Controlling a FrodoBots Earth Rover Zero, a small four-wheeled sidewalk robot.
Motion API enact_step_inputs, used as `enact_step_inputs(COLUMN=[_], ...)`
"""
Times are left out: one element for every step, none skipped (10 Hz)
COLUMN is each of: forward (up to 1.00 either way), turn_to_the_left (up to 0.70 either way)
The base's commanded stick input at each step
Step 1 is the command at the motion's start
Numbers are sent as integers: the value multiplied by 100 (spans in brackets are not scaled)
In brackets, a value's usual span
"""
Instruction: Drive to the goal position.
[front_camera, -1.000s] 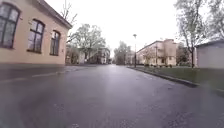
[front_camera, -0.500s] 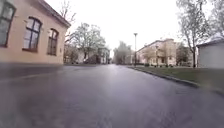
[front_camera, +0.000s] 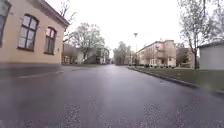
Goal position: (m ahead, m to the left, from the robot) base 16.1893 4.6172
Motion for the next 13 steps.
enact_step_inputs(forward=[100, 100, 100, 100, 100, 100, 100, 100, 100, 100, 100, 100, 100], turn_to_the_left=[0, 0, 0, 0, 0, 0, 0, 0, 0, 0, 0, 0, 0])
